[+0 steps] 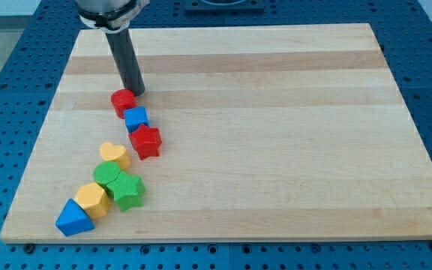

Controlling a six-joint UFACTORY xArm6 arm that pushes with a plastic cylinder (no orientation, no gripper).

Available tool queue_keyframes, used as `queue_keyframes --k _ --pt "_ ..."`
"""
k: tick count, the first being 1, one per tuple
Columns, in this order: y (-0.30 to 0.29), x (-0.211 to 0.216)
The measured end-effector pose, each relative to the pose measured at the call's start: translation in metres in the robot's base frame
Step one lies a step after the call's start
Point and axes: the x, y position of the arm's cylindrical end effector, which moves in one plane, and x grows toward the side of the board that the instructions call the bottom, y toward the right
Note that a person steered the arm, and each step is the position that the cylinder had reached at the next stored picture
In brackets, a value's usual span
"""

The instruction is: Move the red star into the blue cube

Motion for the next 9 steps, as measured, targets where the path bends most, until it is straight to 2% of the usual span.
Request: queue_keyframes --k 2,3,4,5,9 --pt "0.107 0.007" --pt "0.141 0.059" --pt "0.144 0.110" --pt "0.134 0.136" --pt "0.041 0.140"
